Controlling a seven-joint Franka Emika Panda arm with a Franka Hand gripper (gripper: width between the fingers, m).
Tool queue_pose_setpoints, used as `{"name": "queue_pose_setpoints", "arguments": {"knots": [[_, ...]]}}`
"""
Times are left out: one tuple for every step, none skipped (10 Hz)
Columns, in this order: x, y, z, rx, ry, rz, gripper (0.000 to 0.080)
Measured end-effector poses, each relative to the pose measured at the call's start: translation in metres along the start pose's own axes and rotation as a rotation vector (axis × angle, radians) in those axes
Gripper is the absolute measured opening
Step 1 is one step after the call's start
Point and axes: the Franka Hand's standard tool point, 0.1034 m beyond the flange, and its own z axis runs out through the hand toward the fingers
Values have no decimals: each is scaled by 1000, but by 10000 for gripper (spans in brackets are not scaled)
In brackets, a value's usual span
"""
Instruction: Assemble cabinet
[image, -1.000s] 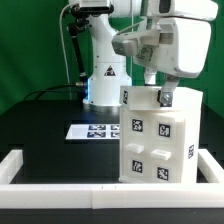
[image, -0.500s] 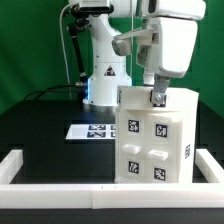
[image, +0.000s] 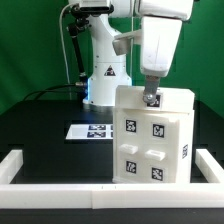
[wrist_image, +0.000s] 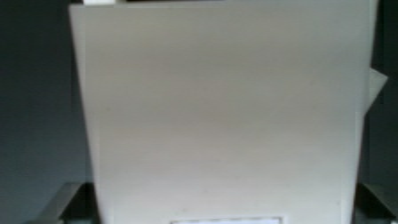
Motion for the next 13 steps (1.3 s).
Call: {"name": "queue_pose_setpoints", "arguments": {"knots": [[-3,-1,1,14,8,110,560],[-4,-2,2,21,6,171,560],[-3,-3,2,28,9,287,560],[-3,-5,2,37,4,373,560],[-2,-6,2,39,2,408,560],[-2,-6,2,39,1,434,560],[-2,-6,2,39,1,477,560],[-2,-6,2,39,0,503,560],[-2,-6,2,40,-1,552,560],[-2,-6,2,41,-1,592,560],[-2,-6,3,55,14,667,560],[-2,-7,3,66,24,756,560],[-2,-7,3,69,23,825,560]]}}
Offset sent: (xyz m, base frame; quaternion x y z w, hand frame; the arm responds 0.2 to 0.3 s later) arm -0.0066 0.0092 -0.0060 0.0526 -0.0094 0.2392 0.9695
